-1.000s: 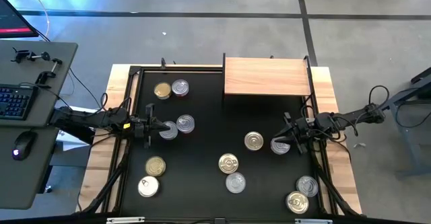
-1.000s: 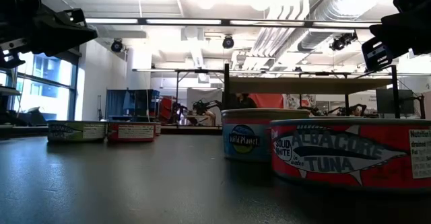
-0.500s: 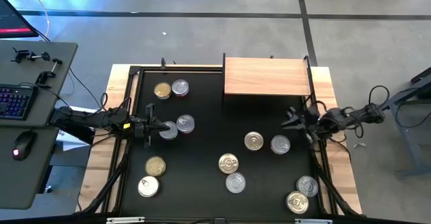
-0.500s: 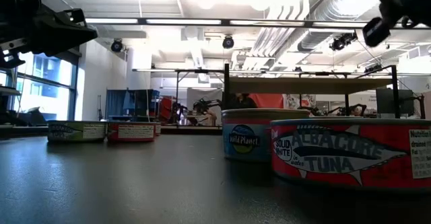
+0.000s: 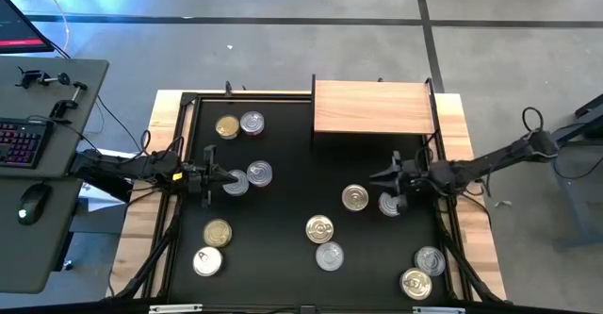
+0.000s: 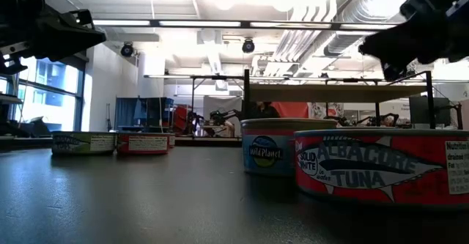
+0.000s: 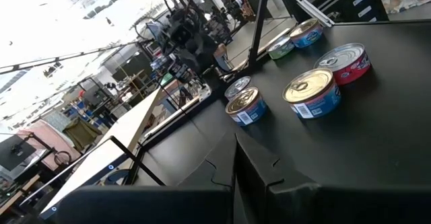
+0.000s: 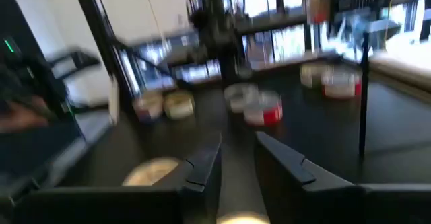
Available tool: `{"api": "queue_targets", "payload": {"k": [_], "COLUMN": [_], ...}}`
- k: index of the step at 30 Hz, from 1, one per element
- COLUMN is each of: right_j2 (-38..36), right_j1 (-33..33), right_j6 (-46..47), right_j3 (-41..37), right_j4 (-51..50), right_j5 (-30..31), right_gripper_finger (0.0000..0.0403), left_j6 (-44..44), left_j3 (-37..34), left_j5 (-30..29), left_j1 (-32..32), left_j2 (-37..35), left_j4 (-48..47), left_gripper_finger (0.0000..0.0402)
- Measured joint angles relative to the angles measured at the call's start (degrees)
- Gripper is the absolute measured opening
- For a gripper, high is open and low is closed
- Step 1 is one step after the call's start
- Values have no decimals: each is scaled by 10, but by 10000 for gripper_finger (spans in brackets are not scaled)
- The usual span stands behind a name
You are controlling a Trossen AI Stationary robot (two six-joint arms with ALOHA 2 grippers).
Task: Stack canned seafood by type on shelf
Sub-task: Put the blue tuna can on the shelf
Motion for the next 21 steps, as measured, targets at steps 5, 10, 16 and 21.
{"api": "queue_targets", "payload": {"k": [5,10,16,21], "right_j2": [110,222,369,466], "right_j1": [7,35,89,117], "right_j6": [-61,-98,-95,-46], "right_j3": [69,173,260,271], "right_j4": [-56,-191,-265,-264], "right_j5": [-2,8,60,108], "right_gripper_finger": [143,166,167,167], "left_j6": [0,4,20,38], "left_j3": [0,0,0,0], "left_j5": [0,0,0,0], "left_j1": [0,0,0,0], "left_j2": [0,0,0,0], "left_j4": [0,0,0,1], "left_gripper_finger": [0,0,0,0]}}
